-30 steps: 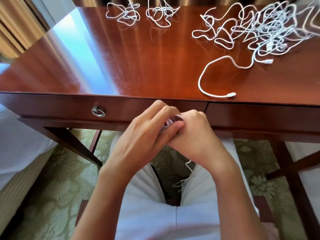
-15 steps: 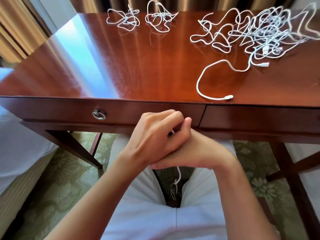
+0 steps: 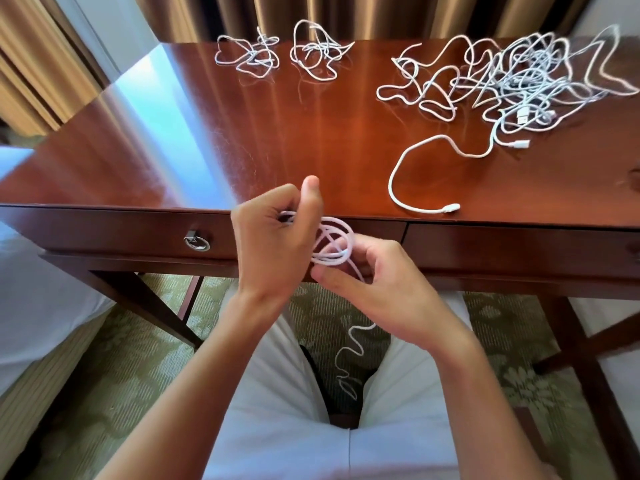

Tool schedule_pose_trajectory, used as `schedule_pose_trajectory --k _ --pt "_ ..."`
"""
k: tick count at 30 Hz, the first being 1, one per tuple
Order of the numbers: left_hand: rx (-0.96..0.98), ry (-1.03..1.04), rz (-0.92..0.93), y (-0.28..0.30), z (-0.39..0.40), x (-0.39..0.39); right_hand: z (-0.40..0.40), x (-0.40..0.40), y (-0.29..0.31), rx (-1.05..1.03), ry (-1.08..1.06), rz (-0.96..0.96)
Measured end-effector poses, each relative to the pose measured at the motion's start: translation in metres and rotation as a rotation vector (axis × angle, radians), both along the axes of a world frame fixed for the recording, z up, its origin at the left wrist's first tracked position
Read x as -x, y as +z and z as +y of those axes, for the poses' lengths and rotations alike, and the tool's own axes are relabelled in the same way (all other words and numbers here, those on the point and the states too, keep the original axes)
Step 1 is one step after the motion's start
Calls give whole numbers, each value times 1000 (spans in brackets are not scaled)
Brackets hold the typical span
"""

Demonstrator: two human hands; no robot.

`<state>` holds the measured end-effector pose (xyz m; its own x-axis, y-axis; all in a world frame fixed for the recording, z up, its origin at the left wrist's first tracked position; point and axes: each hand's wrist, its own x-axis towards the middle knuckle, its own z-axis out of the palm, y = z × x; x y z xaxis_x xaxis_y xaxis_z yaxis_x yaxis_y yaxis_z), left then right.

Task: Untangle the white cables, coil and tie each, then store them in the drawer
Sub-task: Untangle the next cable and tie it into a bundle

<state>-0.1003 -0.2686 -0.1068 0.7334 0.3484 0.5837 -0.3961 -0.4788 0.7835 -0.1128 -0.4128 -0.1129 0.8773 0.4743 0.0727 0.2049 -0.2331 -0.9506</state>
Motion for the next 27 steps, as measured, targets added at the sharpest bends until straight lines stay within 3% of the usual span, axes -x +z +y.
schedule_pose_trajectory --k 4,6,8,12,17,22,27 --pt "90 96 19 3 5 -8 3 17 1 400 -56 -159" --pt "11 126 27 2 8 -10 6 27 11 544 -56 -229" --pt "-118 119 43 -1 9 -10 8 31 23 548 -55 -304" --pt "-266 14 109 0 5 -7 -1 11 31 349 18 -427" --pt "-25 -186 227 1 -4 0 -9 -17 33 92 54 -471" --pt "196 -384 286 8 -12 14 -10 -26 28 -403 27 -16" --pt "542 -235 342 14 -20 14 12 -16 4 -650 -178 73"
